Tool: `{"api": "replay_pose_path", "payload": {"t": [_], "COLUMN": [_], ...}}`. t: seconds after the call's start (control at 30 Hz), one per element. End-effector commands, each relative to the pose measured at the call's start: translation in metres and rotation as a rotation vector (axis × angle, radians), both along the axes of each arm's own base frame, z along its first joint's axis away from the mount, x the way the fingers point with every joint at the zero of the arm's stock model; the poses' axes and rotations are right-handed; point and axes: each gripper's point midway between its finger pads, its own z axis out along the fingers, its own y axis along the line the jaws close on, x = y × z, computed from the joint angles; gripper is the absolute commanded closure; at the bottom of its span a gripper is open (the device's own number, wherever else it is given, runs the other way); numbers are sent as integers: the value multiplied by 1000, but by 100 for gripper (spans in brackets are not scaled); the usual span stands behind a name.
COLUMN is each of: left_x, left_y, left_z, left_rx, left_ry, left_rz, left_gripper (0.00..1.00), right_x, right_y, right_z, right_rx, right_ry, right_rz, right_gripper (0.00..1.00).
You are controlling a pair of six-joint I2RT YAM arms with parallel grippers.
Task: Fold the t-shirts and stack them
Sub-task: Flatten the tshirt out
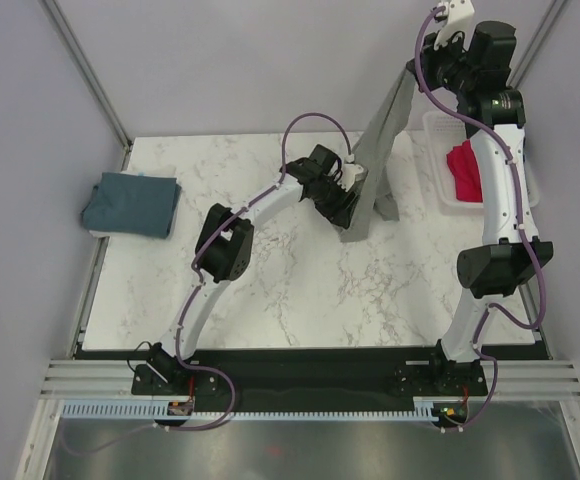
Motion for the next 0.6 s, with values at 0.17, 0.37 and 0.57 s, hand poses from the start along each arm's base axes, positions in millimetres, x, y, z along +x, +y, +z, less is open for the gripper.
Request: {"api": "replay_pose_path", "payload": {"t": [0.17,0.37,0.57], "left_x": [19,30,47], "left_y": [-8,6,94], "left_z": [-4,39,150], "left_rx": [1,-21,-102], "left_ry": [-109,-150,-221], "left_rz": [-49,-7,164], "left_gripper": [64,98,98], "right_x": [-8,-7,-14], "right_y": [-10,-19,-31], "right_z": [58,55,65], "right_rx": [14,-13,-13], "right_ry": [-160,-159,-179], "right_rz": [-56,-99,-152], "right_gripper": [100,100,100]}}
